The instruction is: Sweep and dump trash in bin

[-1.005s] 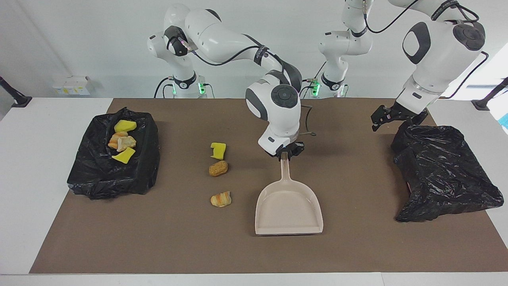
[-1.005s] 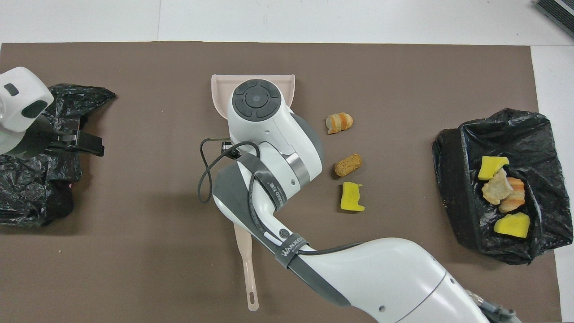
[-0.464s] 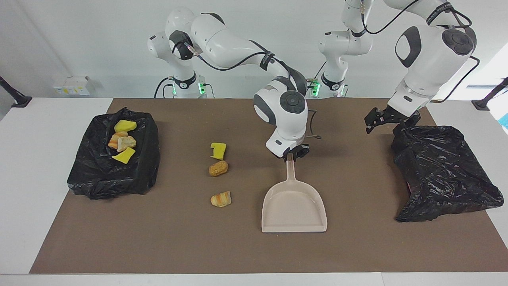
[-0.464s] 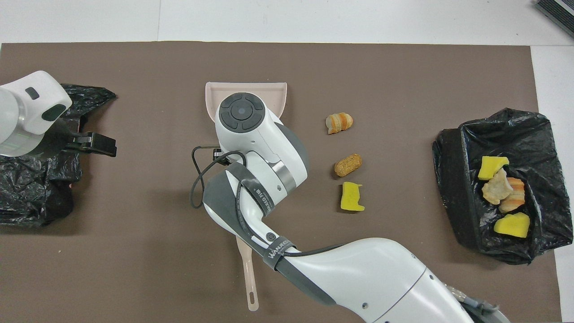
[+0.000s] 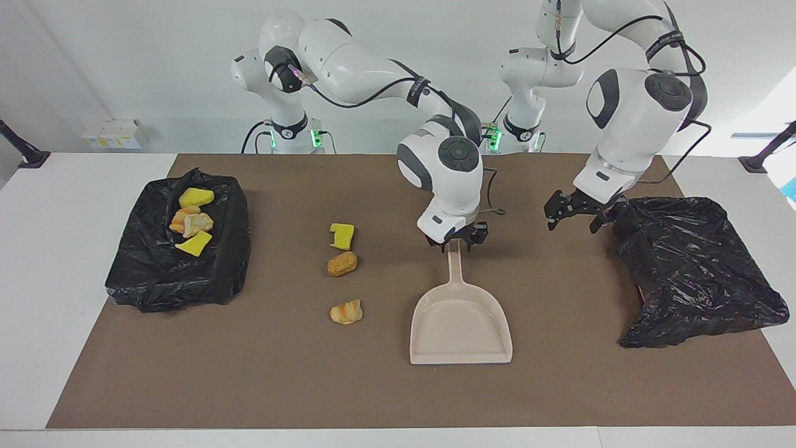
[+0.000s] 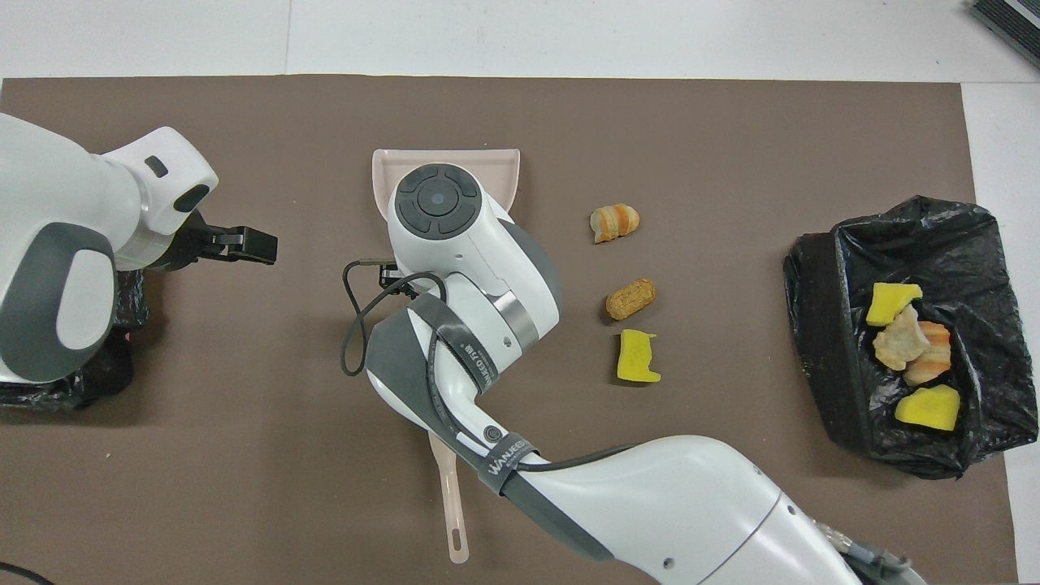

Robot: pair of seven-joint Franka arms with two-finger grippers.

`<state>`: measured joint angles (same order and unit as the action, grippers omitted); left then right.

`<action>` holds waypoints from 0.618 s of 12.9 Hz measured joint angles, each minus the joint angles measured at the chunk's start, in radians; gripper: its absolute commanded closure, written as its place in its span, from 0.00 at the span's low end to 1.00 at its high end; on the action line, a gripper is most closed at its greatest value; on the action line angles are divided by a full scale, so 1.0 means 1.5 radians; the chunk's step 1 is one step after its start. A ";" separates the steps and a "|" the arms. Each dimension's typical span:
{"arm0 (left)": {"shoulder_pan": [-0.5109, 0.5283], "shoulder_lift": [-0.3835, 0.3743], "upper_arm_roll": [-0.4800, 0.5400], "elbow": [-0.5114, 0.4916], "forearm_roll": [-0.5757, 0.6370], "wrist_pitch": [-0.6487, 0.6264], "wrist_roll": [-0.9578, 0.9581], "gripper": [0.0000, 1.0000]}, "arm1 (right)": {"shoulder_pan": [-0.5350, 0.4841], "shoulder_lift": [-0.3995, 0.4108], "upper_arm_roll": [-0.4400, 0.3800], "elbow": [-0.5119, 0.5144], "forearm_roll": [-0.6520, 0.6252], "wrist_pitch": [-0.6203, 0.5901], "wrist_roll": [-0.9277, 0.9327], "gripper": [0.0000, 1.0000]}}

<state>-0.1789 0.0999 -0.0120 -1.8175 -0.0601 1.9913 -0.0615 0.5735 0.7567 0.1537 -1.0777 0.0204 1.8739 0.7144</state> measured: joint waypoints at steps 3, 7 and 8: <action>-0.035 0.047 0.000 -0.001 0.000 0.071 -0.046 0.00 | 0.011 -0.067 0.001 -0.067 -0.002 0.000 0.000 0.00; -0.066 0.098 -0.001 0.003 0.000 0.144 -0.101 0.00 | 0.025 -0.184 0.001 -0.205 -0.002 0.000 0.000 0.00; -0.070 0.104 -0.002 0.005 0.000 0.158 -0.125 0.00 | 0.025 -0.217 0.001 -0.242 -0.002 0.000 0.000 0.00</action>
<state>-0.2844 0.2563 -0.0145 -1.8099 -0.0604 2.2276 -0.2494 0.6107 0.4312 0.1556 -1.4402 0.0181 1.8740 0.7145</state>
